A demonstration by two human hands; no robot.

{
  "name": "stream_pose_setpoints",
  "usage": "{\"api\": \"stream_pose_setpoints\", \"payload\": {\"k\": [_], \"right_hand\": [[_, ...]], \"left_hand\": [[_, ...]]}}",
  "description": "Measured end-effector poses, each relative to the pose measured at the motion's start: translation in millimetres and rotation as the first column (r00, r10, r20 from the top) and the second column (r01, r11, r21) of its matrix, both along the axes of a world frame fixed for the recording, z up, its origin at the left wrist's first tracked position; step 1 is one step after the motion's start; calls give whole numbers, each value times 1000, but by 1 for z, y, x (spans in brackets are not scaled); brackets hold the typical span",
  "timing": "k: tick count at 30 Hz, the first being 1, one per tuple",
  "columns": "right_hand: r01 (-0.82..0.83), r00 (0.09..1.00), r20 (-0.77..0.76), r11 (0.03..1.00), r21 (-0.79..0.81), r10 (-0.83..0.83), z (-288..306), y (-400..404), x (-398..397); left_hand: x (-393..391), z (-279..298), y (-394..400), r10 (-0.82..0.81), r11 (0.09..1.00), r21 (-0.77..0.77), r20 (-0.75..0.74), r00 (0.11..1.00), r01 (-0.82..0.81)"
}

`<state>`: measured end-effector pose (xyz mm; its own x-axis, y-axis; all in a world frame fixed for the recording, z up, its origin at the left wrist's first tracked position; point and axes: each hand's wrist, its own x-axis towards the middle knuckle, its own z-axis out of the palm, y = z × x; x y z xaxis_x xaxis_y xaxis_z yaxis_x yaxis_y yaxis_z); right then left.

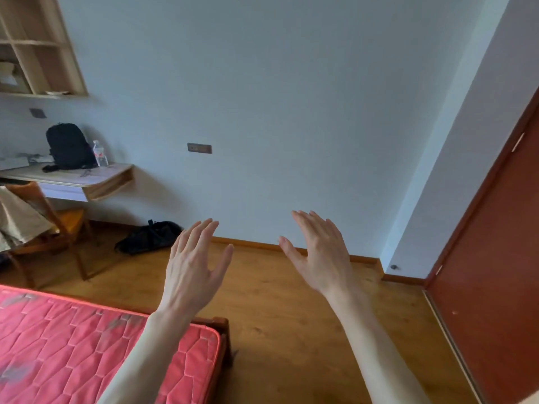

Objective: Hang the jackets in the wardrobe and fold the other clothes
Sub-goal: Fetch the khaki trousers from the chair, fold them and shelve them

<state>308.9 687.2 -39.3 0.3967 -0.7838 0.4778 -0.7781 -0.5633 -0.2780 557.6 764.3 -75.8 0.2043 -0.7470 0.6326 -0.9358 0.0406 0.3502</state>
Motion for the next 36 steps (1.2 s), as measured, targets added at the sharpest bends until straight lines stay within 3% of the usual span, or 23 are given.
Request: {"api": "stream_pose_setpoints", "payload": {"k": [8, 20, 36], "right_hand": [[-50, 991, 131, 997, 65, 42, -5, -99, 81], [-124, 987, 103, 991, 46, 119, -23, -236, 158], [-348, 936, 74, 937, 35, 345, -24, -539, 260]], "left_hand": [[71, 0, -98, 36, 999, 15, 32, 999, -36], [130, -15, -220, 130, 990, 52, 29, 991, -131], [204, -11, -474, 355, 932, 75, 16, 935, -355]]}}
